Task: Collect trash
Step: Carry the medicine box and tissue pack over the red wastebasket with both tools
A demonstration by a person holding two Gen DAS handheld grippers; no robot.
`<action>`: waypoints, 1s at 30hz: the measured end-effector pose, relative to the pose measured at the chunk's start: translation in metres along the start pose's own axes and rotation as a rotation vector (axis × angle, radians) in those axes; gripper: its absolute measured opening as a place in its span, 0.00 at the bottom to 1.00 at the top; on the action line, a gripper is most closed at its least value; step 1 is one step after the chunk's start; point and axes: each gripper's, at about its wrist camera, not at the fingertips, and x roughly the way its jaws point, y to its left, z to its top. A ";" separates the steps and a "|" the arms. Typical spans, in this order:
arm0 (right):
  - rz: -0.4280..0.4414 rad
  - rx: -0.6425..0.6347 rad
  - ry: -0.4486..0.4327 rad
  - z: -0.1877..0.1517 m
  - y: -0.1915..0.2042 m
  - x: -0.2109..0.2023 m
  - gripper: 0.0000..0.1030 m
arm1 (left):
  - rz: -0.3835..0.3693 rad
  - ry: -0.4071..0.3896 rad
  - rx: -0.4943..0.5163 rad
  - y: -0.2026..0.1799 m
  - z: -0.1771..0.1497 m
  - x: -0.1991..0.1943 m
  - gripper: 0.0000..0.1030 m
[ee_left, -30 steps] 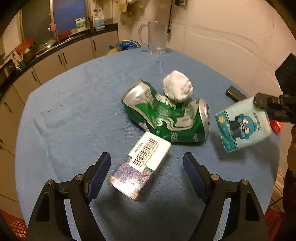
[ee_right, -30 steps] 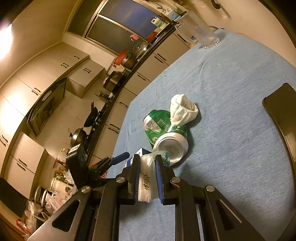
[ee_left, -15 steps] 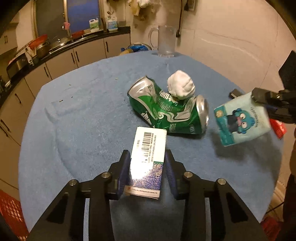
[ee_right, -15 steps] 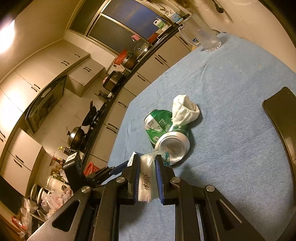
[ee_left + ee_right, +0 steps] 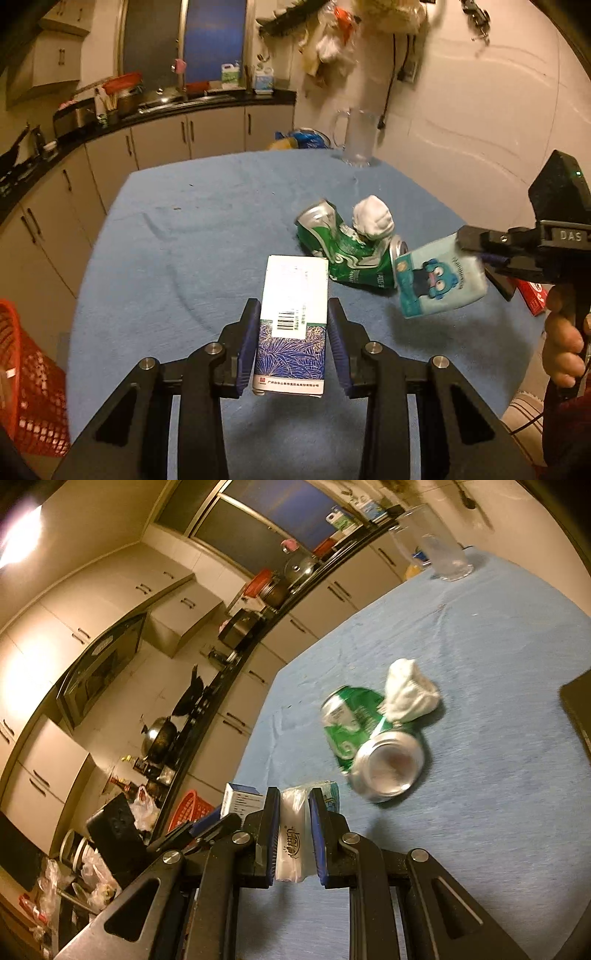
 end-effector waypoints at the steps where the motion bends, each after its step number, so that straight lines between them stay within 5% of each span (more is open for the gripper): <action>1: 0.005 -0.007 0.009 0.000 0.004 0.004 0.17 | -0.004 -0.008 -0.001 0.002 -0.001 -0.006 0.34; 30: 0.191 -0.207 0.202 -0.011 0.139 0.141 0.17 | 0.201 -0.185 -0.195 0.120 -0.033 -0.144 0.34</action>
